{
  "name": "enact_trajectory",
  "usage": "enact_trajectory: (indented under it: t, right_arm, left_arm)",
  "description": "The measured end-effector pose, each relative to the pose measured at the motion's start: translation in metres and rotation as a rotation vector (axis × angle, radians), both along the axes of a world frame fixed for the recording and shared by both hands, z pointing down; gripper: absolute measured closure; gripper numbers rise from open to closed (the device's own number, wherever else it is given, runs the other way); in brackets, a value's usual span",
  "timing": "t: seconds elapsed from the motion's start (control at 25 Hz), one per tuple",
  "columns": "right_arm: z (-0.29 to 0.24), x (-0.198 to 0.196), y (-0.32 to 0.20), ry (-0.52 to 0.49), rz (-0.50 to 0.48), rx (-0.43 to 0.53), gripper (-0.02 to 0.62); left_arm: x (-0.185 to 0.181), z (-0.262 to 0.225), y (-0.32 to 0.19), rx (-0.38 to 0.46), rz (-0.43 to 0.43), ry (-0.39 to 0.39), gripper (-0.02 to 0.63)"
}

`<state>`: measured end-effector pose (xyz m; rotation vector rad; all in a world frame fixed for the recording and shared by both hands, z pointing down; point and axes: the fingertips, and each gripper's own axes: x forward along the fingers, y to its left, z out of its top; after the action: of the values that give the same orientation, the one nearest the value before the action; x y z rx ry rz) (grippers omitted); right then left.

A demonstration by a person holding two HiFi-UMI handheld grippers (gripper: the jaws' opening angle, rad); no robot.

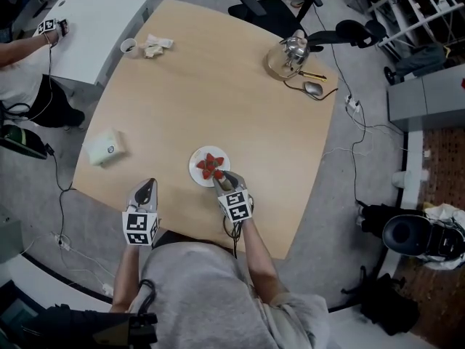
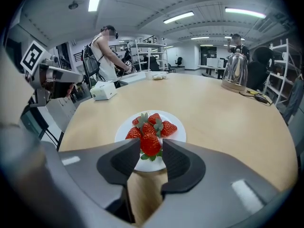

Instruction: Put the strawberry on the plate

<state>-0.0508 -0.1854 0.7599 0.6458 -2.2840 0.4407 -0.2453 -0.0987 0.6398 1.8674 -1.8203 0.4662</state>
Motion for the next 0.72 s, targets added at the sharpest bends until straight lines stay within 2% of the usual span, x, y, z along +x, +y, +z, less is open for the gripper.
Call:
enact_trajectory:
  t: [0.72]
  right_arm:
    - [0.015,-0.003,-0.002,0.009,-0.005,-0.017,0.443]
  left_arm:
    - [-0.007,0.003,-0.004,-0.008,-0.011,0.003,0.586]
